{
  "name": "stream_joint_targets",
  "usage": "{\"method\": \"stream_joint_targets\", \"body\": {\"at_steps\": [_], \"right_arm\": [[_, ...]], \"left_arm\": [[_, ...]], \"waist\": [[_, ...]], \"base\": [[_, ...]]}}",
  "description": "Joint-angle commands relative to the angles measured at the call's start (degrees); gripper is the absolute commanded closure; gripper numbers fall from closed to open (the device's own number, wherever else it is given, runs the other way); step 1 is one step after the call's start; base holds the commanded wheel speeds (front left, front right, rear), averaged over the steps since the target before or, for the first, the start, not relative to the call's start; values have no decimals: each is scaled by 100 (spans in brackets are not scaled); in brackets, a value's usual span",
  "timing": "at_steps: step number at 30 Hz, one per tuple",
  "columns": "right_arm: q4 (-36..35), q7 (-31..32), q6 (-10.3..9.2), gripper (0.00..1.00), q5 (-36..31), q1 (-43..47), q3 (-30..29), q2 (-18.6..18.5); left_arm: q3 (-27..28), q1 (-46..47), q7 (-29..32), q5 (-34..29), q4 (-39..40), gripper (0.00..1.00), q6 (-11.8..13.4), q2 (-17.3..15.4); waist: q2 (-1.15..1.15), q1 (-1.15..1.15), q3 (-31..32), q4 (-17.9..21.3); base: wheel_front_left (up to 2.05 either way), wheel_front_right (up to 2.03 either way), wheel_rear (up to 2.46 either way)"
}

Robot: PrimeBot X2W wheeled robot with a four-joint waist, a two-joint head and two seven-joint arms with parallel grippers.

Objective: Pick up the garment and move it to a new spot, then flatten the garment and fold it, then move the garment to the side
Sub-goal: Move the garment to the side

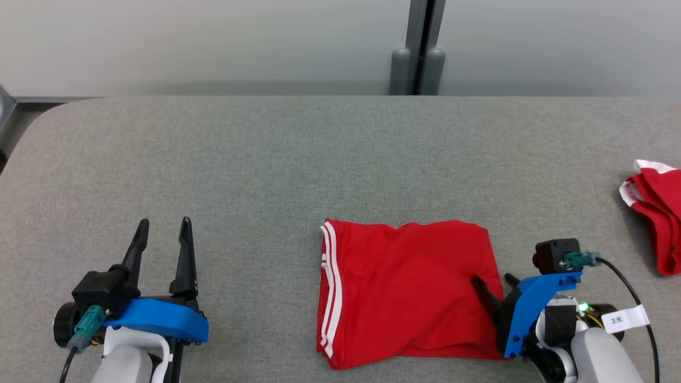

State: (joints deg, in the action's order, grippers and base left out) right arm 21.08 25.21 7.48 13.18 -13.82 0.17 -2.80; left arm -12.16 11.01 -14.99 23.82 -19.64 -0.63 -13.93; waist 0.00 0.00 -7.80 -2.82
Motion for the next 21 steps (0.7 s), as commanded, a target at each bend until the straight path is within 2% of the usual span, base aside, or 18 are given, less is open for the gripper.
{"method": "stream_joint_targets", "body": {"at_steps": [1,7,9,10,16,21], "right_arm": [[68,33,3,0,16,-46,8,-18],[695,205,5,0,177,-161,248,9],[755,242,15,93,334,-167,500,58],[748,235,23,100,381,-171,618,70],[332,99,7,100,330,-549,1132,-436],[-182,237,2,100,402,-1260,1721,-1194]], "left_arm": [[-17,97,-21,-24,4,0,-28,16],[-41,161,-22,-94,51,0,-35,76],[-15,163,-23,-106,49,0,-47,84],[3,159,-24,-113,47,0,-56,89],[104,105,-23,-166,149,0,-23,143],[299,107,-23,-174,370,0,-57,122]], "waist": [[0,0,-81,-73],[0,0,-221,-132],[0,0,-235,-120],[0,0,-235,-106],[0,0,-265,79],[0,0,-453,447]], "base": [[0,0,0],[0,0,0],[0,0,0],[0,0,0],[0,0,0],[0,0,0]]}}
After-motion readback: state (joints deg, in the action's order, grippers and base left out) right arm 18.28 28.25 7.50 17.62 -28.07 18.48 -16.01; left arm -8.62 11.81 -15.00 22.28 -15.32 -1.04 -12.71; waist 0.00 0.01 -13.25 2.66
